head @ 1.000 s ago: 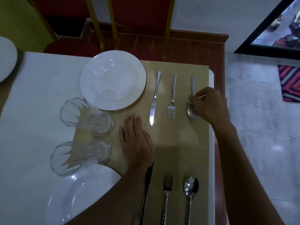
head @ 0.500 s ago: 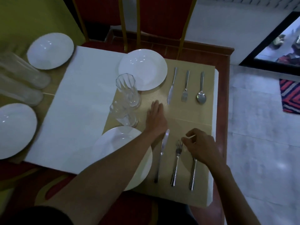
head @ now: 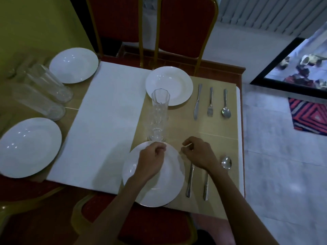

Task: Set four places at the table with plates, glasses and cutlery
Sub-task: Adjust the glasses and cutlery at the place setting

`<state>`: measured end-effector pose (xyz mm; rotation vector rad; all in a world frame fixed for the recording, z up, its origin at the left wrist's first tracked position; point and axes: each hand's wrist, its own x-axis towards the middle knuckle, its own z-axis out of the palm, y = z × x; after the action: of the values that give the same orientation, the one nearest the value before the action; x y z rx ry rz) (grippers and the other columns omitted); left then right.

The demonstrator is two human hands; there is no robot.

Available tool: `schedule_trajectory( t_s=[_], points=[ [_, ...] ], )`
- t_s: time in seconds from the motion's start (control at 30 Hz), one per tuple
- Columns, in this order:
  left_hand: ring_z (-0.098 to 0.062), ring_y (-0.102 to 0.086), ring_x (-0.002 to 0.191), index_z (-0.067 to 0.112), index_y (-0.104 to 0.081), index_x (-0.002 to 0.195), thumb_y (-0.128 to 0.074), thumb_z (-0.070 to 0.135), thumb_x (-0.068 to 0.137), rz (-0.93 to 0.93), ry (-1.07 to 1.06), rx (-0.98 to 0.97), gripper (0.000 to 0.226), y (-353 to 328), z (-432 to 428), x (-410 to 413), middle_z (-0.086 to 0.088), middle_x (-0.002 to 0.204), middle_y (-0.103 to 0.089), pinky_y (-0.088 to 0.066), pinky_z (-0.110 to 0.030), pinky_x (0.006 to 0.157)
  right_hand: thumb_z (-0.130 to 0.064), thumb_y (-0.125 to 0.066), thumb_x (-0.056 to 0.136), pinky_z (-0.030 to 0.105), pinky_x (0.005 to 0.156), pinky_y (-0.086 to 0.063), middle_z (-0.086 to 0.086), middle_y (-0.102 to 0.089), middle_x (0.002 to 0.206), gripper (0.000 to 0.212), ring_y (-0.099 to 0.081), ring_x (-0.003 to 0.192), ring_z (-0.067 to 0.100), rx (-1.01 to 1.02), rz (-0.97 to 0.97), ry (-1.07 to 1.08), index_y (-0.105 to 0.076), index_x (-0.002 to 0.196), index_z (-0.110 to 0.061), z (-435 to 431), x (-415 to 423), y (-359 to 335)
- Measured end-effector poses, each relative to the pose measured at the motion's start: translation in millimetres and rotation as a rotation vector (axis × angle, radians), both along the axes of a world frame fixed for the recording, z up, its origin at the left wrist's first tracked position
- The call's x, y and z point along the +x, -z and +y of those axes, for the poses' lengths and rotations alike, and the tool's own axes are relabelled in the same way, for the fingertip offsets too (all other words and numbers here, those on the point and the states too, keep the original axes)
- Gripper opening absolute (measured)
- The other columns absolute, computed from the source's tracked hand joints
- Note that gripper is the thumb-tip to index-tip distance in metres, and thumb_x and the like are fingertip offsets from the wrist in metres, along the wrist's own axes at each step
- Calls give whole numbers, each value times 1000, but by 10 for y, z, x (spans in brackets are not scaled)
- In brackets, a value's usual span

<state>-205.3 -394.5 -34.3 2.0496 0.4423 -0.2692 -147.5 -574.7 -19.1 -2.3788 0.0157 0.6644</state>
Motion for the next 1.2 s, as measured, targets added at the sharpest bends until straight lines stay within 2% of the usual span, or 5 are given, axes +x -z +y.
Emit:
schedule_trajectory(
  t_s=[0.4, 0.6, 0.9, 1.07, 1.2],
  points=[
    [-26, -55, 124, 9, -55, 135, -46, 14, 100, 76, 97, 115, 36, 278, 868, 488, -10, 134, -60, -37, -23, 95, -10, -57, 89, 23, 79, -37, 7, -65, 113, 28, -56, 96, 21, -78, -2, 124, -62, 116, -7, 846, 255, 300],
    [-22, -62, 107, 18, -62, 118, -48, 14, 98, 96, 263, 49, 25, 364, 909, 588, 0, 116, -68, -43, -27, 82, -6, -52, 91, 25, 79, -38, 16, -65, 118, 26, -62, 108, 34, -130, 0, 13, -62, 115, -3, 1033, 280, 371],
    [-21, -59, 118, 21, -59, 128, -51, 15, 95, 135, 158, -25, 35, 456, 872, 645, 1, 126, -66, -37, -22, 85, -2, -45, 92, 39, 94, -46, 16, -63, 126, 35, -59, 114, 39, -118, 19, 33, -56, 125, -4, 957, 294, 331],
    [-22, -54, 126, 19, -54, 136, -47, 11, 96, 136, 66, -32, 42, 416, 876, 946, -3, 135, -60, -38, -24, 96, -8, -54, 83, 39, 91, -54, -3, -72, 108, 32, -67, 100, 20, 64, 63, 247, -68, 110, -16, 798, 507, 465],
    [-26, -63, 110, 22, -61, 122, -42, 14, 96, 130, 58, -33, 33, 366, 820, 1218, -2, 120, -67, -50, -38, 93, 7, -45, 92, 31, 58, -48, 11, -62, 92, 28, -57, 73, 21, 321, 148, 429, -65, 112, 3, 850, 723, 345]
  ],
)
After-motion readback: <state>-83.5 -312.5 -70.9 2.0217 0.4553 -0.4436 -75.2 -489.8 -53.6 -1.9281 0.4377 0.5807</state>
